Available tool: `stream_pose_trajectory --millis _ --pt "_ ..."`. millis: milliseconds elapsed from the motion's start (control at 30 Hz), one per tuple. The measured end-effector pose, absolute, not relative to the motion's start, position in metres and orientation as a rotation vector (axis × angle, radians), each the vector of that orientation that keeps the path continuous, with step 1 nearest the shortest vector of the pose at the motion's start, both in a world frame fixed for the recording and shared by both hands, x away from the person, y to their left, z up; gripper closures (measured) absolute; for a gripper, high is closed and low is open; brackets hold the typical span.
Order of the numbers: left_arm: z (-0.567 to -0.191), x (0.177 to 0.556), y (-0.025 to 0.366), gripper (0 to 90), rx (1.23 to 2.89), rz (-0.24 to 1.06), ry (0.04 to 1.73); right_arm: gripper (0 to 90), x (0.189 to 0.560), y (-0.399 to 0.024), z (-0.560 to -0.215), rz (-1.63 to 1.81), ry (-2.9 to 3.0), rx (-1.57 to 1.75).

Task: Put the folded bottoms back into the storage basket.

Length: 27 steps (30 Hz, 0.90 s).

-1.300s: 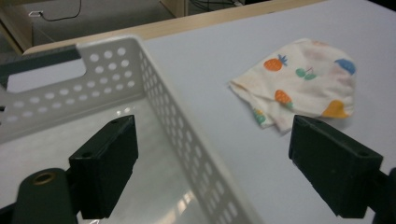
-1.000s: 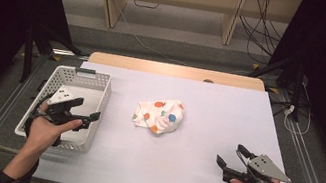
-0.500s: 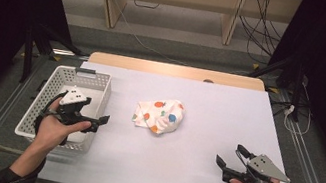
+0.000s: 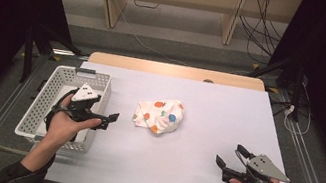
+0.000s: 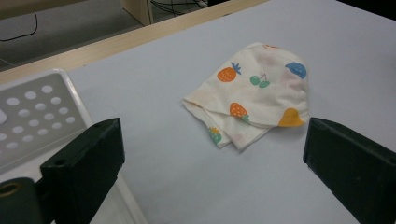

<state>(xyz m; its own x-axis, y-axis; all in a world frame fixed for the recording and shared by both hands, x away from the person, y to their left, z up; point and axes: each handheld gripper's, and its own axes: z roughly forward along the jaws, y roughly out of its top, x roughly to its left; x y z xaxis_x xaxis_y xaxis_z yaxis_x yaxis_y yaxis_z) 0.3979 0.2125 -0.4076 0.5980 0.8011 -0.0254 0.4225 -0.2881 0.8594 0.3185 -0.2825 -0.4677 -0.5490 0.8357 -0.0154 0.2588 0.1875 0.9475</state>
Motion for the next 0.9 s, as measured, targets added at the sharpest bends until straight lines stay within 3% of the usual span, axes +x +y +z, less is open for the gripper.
stream_pose_trajectory --millis 900 --pt "-0.413 0.427 0.156 9.8 1.955 0.507 0.986 17.4 0.319 -0.283 -0.468 1.364 1.918 1.021"
